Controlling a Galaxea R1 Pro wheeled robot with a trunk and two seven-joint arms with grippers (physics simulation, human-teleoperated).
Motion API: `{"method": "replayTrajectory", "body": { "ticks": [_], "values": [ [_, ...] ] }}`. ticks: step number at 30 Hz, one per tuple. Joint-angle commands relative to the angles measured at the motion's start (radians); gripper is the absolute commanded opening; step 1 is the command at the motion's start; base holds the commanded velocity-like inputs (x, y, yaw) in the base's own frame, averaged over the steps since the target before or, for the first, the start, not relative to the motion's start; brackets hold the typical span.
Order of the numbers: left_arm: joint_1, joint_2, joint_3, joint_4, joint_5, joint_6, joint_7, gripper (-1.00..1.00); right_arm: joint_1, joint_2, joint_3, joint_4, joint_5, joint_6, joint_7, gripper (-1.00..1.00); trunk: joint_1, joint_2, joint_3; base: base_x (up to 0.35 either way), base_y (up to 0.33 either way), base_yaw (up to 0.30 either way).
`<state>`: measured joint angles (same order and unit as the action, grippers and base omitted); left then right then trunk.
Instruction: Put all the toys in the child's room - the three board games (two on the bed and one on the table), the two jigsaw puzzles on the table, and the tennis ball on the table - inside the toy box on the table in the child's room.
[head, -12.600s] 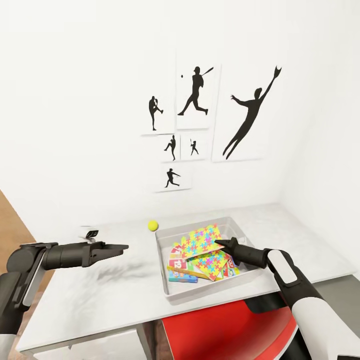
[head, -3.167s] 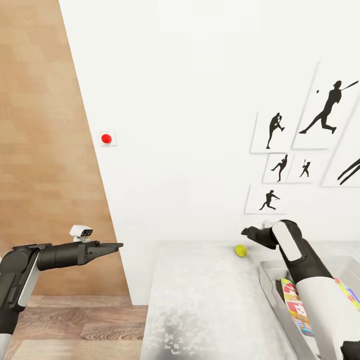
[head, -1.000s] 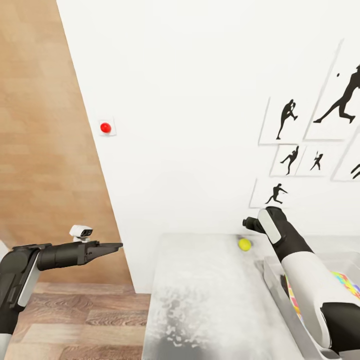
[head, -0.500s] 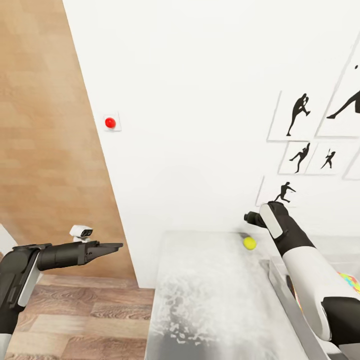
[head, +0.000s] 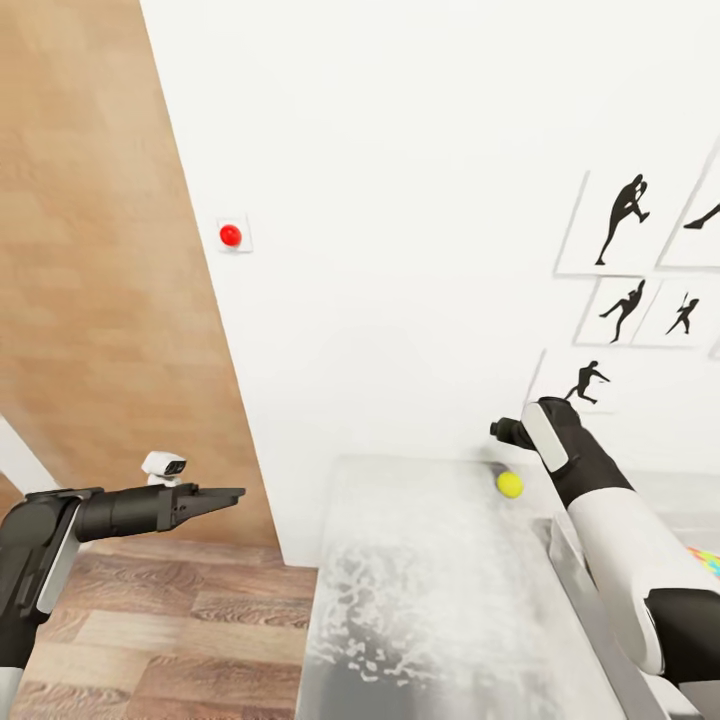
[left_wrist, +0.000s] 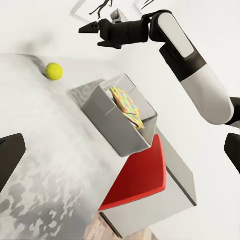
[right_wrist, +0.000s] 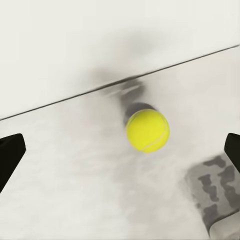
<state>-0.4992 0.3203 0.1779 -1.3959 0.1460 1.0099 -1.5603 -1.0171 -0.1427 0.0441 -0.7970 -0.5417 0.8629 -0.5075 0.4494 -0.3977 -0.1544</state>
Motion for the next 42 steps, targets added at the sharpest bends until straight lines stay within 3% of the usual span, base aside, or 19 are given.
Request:
{"method": "replayTrajectory", "body": {
  "ticks": [1,30,42],
  "values": [
    [-0.001,0.000,0.000,0.000,-0.001,0.011,-0.004,1.00,-0.001,-0.002,0.005,-0.001,-0.011,0.002,-0.009,1.00,0.001,-0.002,-0.004,0.000,0.000,0.061],
    [-0.001,0.000,0.002,0.000,-0.003,0.011,-0.004,1.00,0.008,-0.004,0.005,-0.006,-0.012,0.002,-0.002,1.00,0.001,-0.002,-0.020,0.000,0.000,-0.055],
    [-0.001,0.000,0.002,0.000,-0.002,0.012,-0.004,1.00,0.008,-0.003,0.005,-0.005,-0.012,0.002,-0.002,1.00,0.001,-0.002,-0.037,0.000,0.000,-0.001]
  ]
}}
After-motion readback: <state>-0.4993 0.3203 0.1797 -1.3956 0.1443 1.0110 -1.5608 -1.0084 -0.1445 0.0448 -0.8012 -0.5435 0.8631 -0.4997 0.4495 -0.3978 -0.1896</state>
